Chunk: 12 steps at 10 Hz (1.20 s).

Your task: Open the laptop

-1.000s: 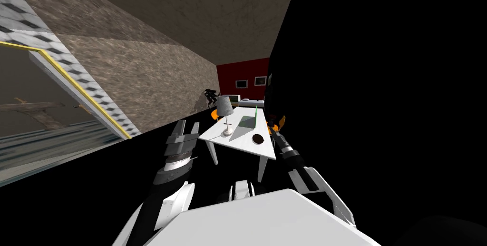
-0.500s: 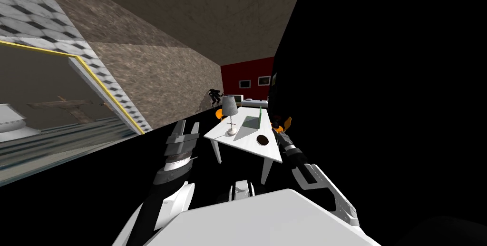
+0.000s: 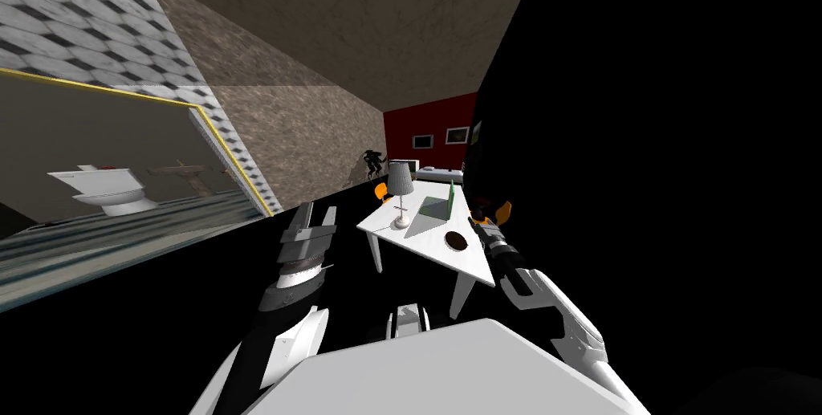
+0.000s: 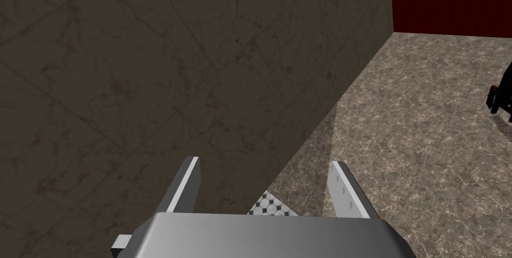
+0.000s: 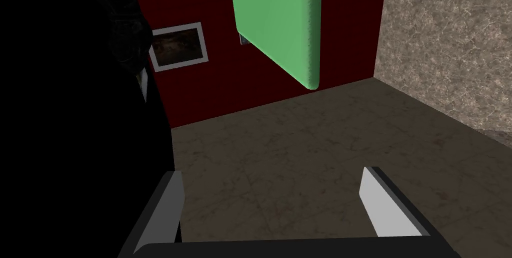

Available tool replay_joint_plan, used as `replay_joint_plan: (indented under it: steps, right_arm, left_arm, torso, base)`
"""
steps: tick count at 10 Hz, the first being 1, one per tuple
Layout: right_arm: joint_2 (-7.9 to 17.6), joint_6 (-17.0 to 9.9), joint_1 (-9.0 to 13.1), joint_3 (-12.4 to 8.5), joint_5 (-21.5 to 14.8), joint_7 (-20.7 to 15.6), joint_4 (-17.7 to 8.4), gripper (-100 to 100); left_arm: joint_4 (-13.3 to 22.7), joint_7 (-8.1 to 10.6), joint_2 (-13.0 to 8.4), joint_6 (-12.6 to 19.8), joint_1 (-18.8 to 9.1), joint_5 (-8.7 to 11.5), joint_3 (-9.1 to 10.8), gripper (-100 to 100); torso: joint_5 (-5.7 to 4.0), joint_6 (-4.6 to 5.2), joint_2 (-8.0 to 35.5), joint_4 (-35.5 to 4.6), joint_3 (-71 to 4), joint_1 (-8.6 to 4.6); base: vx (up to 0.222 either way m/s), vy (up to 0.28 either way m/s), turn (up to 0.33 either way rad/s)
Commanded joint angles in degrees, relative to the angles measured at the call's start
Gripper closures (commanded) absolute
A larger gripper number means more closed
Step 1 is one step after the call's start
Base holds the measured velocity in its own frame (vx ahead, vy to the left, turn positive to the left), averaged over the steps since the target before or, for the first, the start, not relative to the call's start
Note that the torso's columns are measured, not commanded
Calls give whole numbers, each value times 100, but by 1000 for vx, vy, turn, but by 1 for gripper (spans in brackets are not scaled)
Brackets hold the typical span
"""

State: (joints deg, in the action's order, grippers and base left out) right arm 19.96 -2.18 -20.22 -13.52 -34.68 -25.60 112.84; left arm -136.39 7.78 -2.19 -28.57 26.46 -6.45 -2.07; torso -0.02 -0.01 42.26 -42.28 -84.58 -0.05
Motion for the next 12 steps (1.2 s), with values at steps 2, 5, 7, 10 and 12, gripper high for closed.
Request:
replay_joint_plan:
  steps: [2,5,7,10,12]
  right_arm:
    - [327,-581,289,-315,-438,-420,-419,-100]
    - [450,-868,458,-462,-652,-648,-675,-100]
    - [566,-1146,630,-596,-839,-865,-934,-100]
    - [729,-1534,874,-775,-1081,-1160,-1301,-100]
    - [833,-1760,1018,-880,-1221,-1332,-1513,-100]
  left_arm:
    - [0,0,0,0,0,0,0,0]
    - [0,0,0,0,0,0,0,0]
    - [0,0,0,0,0,0,0,0]
    - [0,0,0,0,0,0,0,0]
    - [0,0,0,0,0,0,0,0]
  torso:
    - [1,0,3,-1,2,5]
    - [3,1,5,-2,2,6]
    - [0,0,6,-2,4,0]
    - [3,2,-2,1,-2,6]
    - [2,2,5,-1,3,7]
  base:
    - [32,43,242]
    - [27,38,186]
    - [24,21,195]
    - [40,25,258]
    - [30,24,221]
